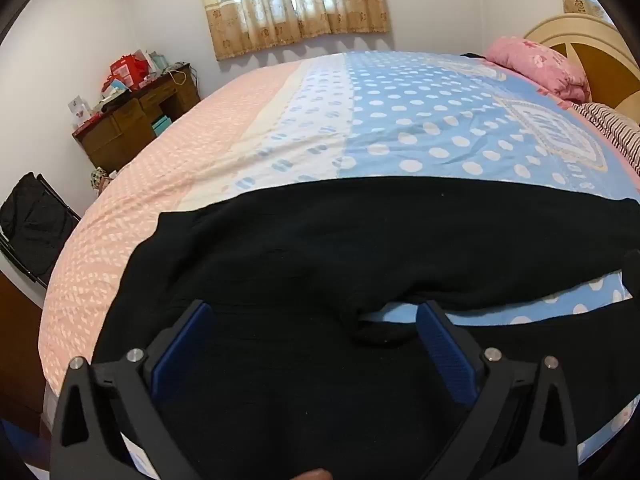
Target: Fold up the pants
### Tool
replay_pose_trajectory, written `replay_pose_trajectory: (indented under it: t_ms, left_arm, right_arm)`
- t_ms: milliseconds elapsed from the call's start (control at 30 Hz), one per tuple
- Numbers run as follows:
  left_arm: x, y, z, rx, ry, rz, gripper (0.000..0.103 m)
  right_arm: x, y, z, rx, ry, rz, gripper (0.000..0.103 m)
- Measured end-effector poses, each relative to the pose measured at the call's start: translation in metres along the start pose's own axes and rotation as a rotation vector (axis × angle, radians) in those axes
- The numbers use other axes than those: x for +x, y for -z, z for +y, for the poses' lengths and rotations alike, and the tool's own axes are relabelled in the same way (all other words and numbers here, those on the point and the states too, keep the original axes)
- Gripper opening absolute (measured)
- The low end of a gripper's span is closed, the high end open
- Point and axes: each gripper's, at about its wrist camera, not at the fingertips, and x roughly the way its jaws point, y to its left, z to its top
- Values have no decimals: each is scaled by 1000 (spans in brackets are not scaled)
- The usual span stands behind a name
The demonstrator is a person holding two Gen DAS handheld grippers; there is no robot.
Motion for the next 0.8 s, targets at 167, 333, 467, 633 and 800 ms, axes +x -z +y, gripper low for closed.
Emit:
replay_pose_trajectory:
  t_ms: [167,333,467,633,800]
  left_arm:
    - [8,4,1,-6,24,35,103]
    - [12,7,0,-24,51,56,102]
    - [12,7,-3,-24,39,56,102]
    - [13,8,-1,-28,38,59,102]
    - [12,8,-2,-23,40,56,102]
  right_arm:
    - [-1,4,1,-19,15,-24,102]
    - [-1,5,4,-33,27,-17,102]
    - [0,5,2,-32,29,-12,102]
    - [3,7,2,-36,30,-4,102]
    - [3,8,4,-40,30,-3,102]
